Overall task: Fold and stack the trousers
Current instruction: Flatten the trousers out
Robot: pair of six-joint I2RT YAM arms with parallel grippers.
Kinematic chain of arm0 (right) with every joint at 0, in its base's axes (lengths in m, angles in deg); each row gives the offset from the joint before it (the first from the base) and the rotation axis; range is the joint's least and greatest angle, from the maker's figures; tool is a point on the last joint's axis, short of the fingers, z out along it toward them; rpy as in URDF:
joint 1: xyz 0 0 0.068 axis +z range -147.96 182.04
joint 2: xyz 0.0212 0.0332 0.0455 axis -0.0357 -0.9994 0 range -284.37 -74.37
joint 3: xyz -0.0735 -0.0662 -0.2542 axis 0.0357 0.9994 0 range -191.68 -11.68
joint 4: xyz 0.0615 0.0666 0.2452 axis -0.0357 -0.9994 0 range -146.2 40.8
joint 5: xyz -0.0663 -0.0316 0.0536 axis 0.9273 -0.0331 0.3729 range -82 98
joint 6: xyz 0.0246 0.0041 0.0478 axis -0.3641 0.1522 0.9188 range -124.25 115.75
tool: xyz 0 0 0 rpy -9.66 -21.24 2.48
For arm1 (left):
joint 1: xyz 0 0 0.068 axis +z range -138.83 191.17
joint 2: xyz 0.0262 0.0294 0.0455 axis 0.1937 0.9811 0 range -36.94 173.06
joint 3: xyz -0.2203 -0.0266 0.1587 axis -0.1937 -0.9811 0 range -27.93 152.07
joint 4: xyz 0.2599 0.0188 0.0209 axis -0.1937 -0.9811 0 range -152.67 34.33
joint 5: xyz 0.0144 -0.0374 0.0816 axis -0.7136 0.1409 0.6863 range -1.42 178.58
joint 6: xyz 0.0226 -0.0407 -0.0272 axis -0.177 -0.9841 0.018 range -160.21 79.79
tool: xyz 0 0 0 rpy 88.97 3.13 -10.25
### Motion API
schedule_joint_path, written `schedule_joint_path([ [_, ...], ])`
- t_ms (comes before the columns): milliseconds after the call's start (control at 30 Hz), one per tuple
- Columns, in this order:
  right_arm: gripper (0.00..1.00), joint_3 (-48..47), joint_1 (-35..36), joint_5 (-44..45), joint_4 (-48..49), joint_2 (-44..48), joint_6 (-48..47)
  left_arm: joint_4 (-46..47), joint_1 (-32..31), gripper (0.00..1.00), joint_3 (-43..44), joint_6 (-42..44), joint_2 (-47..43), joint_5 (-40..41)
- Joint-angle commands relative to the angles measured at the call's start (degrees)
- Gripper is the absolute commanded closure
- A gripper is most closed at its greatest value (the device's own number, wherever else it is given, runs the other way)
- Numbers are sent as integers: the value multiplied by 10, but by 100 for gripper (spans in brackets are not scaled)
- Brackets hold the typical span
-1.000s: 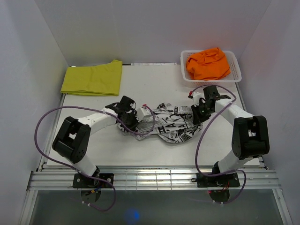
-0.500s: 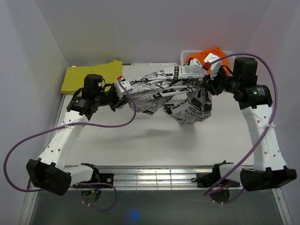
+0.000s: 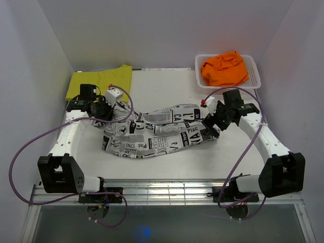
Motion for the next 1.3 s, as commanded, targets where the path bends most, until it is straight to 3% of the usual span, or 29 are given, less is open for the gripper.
schedule_joint_path([
  [0,2,25,-16,25,29,63,-74,14,19,100,-11,49,-16,2],
  [200,4,53,-55,-47,59,13,-132,41,55,100,-19,85,9,-2],
  [333,5,66,-70,-128,142,-31,-149,51,58,100,-17,88,20,-12],
  [633,10,-17,-64,-270,226,-192,-145,50,58,100,-2,76,45,-29],
  [667,10,-24,-64,-276,236,-205,-138,50,58,100,-1,76,46,-30],
  [733,0,-36,-59,-287,233,-221,-133,50,58,100,-2,71,48,-35],
  [767,11,-44,-57,-290,222,-237,-135,50,58,100,-2,70,49,-37],
  [800,39,-62,-55,-290,207,-241,-137,50,58,100,0,69,49,-38],
  [900,91,-99,-62,-253,134,-236,-150,45,58,100,10,64,46,-51],
  [1000,92,-102,-125,-218,80,-155,-183,33,54,100,25,63,35,-93],
  [1100,92,-141,-235,-187,21,-75,-235,32,34,100,37,40,20,-145],
  [1267,92,-311,-424,-210,-90,-14,-318,91,-80,100,77,-48,-5,-209],
])
